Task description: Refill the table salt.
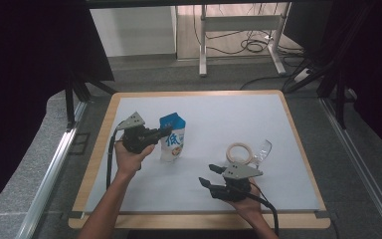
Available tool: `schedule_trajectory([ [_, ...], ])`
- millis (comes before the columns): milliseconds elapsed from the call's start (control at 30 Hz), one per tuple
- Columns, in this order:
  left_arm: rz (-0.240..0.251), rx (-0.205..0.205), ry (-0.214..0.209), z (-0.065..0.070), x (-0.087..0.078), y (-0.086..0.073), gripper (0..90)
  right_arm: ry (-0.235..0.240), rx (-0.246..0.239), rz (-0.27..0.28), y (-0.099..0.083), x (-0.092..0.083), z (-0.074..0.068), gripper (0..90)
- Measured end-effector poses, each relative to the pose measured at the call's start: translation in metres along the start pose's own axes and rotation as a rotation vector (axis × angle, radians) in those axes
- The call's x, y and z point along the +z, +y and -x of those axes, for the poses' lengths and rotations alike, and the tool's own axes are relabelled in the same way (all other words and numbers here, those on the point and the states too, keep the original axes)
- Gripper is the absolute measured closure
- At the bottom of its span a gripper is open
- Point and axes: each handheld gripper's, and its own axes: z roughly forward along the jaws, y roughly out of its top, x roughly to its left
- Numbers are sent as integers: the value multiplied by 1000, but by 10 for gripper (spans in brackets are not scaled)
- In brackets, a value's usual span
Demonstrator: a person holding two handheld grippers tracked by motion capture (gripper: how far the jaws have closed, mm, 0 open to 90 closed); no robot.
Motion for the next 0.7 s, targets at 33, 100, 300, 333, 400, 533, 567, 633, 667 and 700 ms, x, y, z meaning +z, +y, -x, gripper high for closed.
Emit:
schedule_trajectory([
  [33,-1,0,-2,1,0,0,900,2,-1,-1,0,1,0,433],
  [100,-2,1,-2,2,1,-1,900,4,0,-5,-1,2,0,430],
  [300,-5,4,-8,5,3,-1,900,5,-4,-12,-1,6,-2,427],
  [333,-7,5,-11,6,3,-1,900,6,-3,-13,-1,7,-2,426],
  [400,-7,6,-16,8,4,0,900,8,-6,-17,-1,9,-3,424],
  [533,-3,15,-26,12,3,3,900,11,-6,-29,-2,13,-5,421],
  [567,-2,17,-31,14,3,4,900,10,-3,-31,-3,14,-5,420],
  [633,1,19,-37,16,2,6,900,9,4,-35,-4,17,-5,417],
  [667,1,21,-41,17,2,6,900,9,3,-40,-4,18,-5,415],
  [700,1,22,-43,18,2,7,900,9,4,-43,-5,20,-6,412],
])
